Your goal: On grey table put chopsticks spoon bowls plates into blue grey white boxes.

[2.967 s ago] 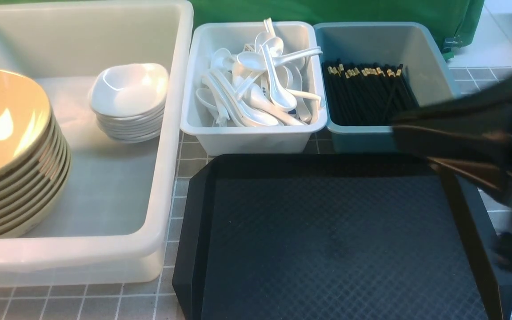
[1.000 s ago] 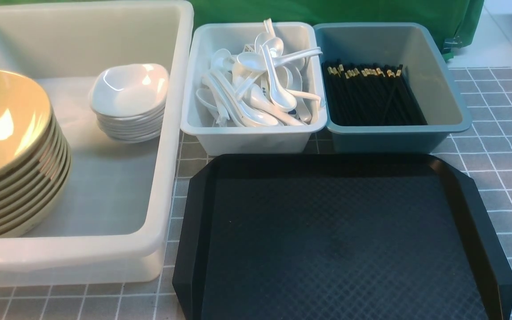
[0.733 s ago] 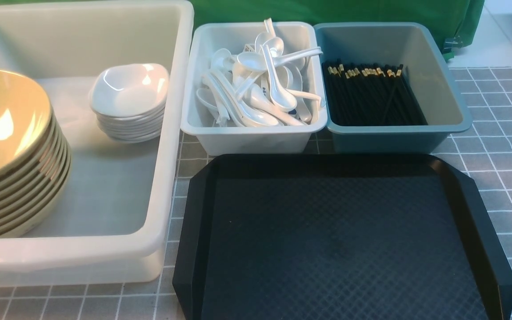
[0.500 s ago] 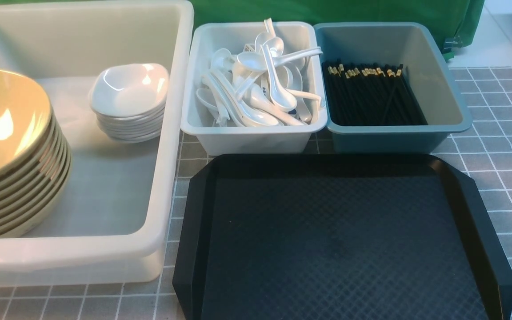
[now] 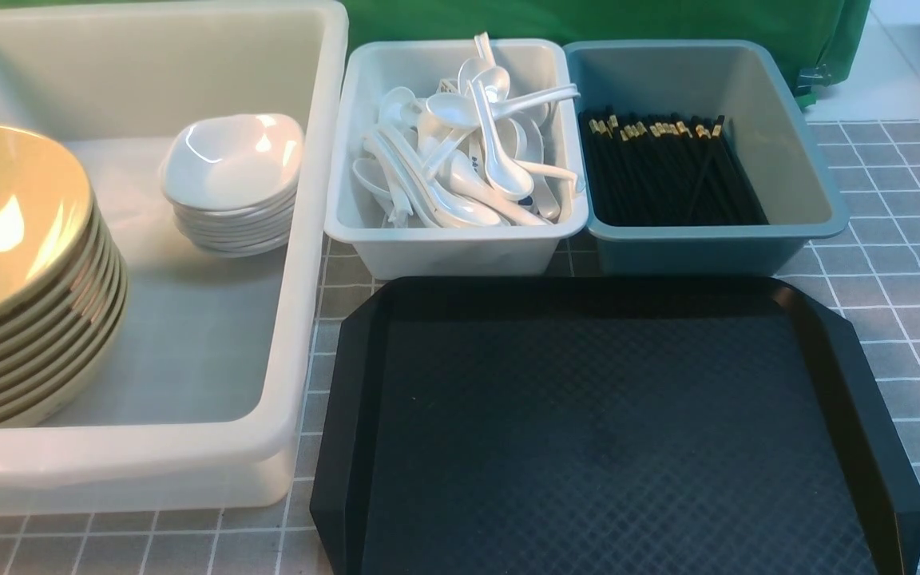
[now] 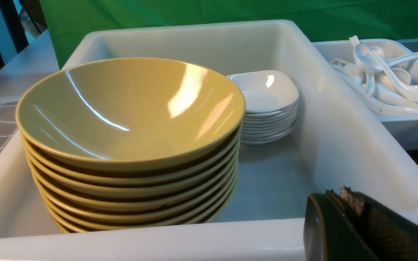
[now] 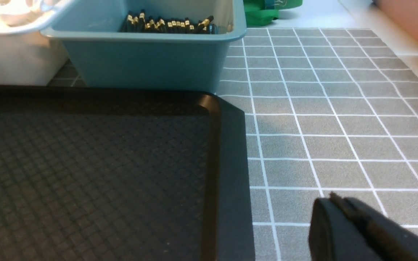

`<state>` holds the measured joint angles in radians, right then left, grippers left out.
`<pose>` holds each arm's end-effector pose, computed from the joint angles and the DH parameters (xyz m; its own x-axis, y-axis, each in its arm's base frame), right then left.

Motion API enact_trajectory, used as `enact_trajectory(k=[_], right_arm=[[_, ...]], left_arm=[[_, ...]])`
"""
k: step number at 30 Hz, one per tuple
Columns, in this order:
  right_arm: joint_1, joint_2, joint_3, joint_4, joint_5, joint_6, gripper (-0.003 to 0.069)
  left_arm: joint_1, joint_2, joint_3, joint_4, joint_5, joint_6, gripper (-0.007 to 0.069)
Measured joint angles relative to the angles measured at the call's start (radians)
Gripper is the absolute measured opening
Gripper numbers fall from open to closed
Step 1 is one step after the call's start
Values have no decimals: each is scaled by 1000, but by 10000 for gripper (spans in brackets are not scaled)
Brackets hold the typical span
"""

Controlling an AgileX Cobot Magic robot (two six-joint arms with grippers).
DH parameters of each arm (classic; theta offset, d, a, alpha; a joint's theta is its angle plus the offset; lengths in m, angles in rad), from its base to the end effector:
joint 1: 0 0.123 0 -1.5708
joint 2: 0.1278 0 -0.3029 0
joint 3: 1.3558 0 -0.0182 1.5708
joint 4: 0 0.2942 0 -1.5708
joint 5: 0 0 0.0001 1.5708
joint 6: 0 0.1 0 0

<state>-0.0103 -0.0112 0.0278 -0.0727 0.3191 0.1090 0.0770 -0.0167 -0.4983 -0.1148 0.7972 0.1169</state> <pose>0.0882 -0.0032 0.1725 -0.2437 0.0424 -0.9689 0.0422 0.9986 0.0331 0.0295 -0.0060 0.3191 -0.1897 0.0218 -0.9816 0.0105 0.9997 0.0202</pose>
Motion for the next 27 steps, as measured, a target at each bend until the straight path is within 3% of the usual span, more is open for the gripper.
enact_trajectory(k=[9,15,16,19,24,27], right_arm=[[0,0,0,0,0,1,34],[0,0,0,0,0,1,34],[0,0,0,0,0,1,34],[0,0,0,0,0,1,37],[0,0,0,0,0,1,38],[0,0,0,0,0,1,41]], left_arm=[[0,0,26,-23,-72,13,-11],[13,0,213,10,-432,13,-11],[18,0,313,41,-602,8,-11],[16,0,448,73,-797,-13,-11],[-16,0,522,94,-820,-43,-11],[-39,0,523,97,-685,-51,-11]])
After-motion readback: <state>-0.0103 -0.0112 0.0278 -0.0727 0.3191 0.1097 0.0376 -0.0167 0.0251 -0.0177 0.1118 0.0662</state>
